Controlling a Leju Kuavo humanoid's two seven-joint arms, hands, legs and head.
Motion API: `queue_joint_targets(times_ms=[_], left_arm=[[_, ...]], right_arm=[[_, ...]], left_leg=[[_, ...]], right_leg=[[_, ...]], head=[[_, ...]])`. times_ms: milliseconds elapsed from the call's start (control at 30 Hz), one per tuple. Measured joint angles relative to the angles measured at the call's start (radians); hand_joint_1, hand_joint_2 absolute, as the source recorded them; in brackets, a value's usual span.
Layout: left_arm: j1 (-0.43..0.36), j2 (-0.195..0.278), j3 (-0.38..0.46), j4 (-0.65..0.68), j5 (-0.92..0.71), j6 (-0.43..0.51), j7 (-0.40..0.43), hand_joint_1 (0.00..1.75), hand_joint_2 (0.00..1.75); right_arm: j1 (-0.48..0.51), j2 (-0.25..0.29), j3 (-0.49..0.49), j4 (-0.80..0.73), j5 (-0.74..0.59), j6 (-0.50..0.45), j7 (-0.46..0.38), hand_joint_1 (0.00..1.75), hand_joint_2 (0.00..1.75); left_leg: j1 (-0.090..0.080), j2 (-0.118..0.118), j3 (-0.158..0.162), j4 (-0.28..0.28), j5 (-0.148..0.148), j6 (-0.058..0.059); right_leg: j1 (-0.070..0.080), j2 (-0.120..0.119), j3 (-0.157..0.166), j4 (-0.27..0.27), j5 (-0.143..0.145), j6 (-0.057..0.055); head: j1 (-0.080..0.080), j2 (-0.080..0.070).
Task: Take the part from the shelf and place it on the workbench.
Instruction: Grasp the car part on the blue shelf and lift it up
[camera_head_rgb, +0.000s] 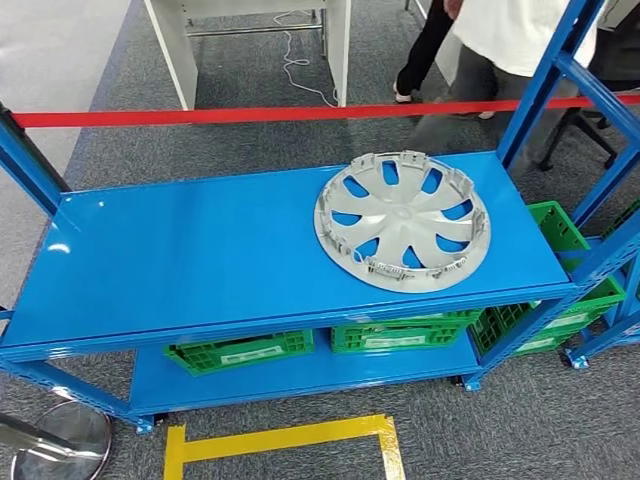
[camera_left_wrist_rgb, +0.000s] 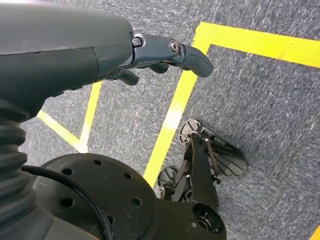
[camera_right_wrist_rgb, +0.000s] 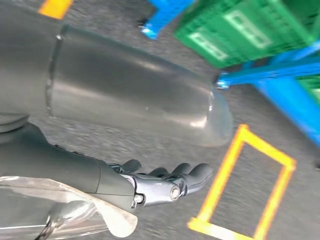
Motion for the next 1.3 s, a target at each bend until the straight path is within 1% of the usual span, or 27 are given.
queue_joint_targets(times_ms=[400, 633, 800, 1000, 1133, 1200, 1300], left_arm=[[-0.005, -0.004, 0.0, 0.005, -0.024, 0.025, -0.008, 0.0, 1.75], [-0.006, -0.008, -0.001, 0.007, -0.043, 0.027, -0.011, 0.0, 1.75], [-0.008, -0.01, -0.006, 0.009, -0.064, 0.027, -0.013, 0.0, 1.75], [-0.012, -0.012, -0.023, 0.014, -0.105, 0.024, -0.009, 0.0, 1.75], [-0.013, -0.012, -0.027, 0.016, -0.114, 0.023, -0.007, 0.0, 1.75], [-0.013, -0.013, -0.028, 0.017, -0.118, 0.022, -0.006, 0.0, 1.75], [-0.016, -0.015, -0.035, 0.018, -0.133, 0.019, -0.002, 0.0, 1.75]], right_arm=[[0.114, 0.024, 0.21, -0.383, -0.084, -0.1, -0.059, 0.0, 0.0], [0.172, 0.033, 0.331, -0.612, -0.096, -0.128, -0.091, 0.0, 0.0], [0.189, 0.031, 0.415, -0.763, -0.08, -0.115, -0.106, 0.0, 0.0], [0.188, 0.007, 0.51, -0.921, -0.033, -0.068, -0.107, 0.0, 0.0], [0.188, 0.001, 0.54, -0.97, -0.025, -0.056, -0.103, 0.0, 0.0], [0.185, -0.007, 0.55, -0.98, -0.022, -0.048, -0.086, 0.0, 0.0], [0.162, -0.043, 0.557, -0.976, -0.008, -0.036, -0.042, 0.0, 0.0]], left_leg=[[0.0, 0.0, 0.0, 0.0, 0.0, 0.0], [0.0, 0.0, 0.0, 0.0, 0.0, 0.0], [0.0, 0.0, -0.001, 0.0, 0.0, 0.0], [0.0, 0.0, 0.0, 0.0, 0.0, 0.0], [0.0, 0.0, 0.0, 0.0, 0.0, 0.0], [0.0, 0.0, 0.0, 0.0, 0.0, 0.0], [0.0, 0.0, -0.001, 0.0, 0.0, 0.0]], right_leg=[[0.0, 0.0, 0.0, 0.0, 0.0, 0.0], [0.0, 0.0, 0.0, 0.0, 0.0, 0.0], [0.0, 0.0, 0.0, 0.0, 0.0, 0.0], [0.0, 0.0, 0.0, 0.0, 0.0, 0.0], [0.0, 0.0, 0.0, 0.0, 0.0, 0.0], [0.0, 0.0, 0.0, 0.0, 0.0, 0.0], [0.0, 0.0, 0.001, 0.0, 0.0, 0.0]], head=[[0.0, 0.0], [0.0, 0.0], [0.0, 0.0], [0.0, 0.0], [0.0, 0.0], [0.0, 0.0], [0.0, 0.0]])
